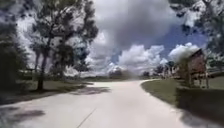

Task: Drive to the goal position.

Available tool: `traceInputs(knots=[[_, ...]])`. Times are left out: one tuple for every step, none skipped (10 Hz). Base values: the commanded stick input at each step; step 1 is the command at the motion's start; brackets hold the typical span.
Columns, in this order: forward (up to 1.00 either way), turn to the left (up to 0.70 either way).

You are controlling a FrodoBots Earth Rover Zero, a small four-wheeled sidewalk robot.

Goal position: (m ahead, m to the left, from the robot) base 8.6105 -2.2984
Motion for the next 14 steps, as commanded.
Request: traceInputs(knots=[[0.85,0.0],[0.85,0.0],[0.85,0.0],[0.85,0.0],[0.85,0.0],[0.85,0.0],[0.85,0.0],[0.85,0.0],[0.85,0.0],[0.85,0.0],[0.85,0.0],[0.85,0.0],[0.85,0.0],[0.85,0.0]])
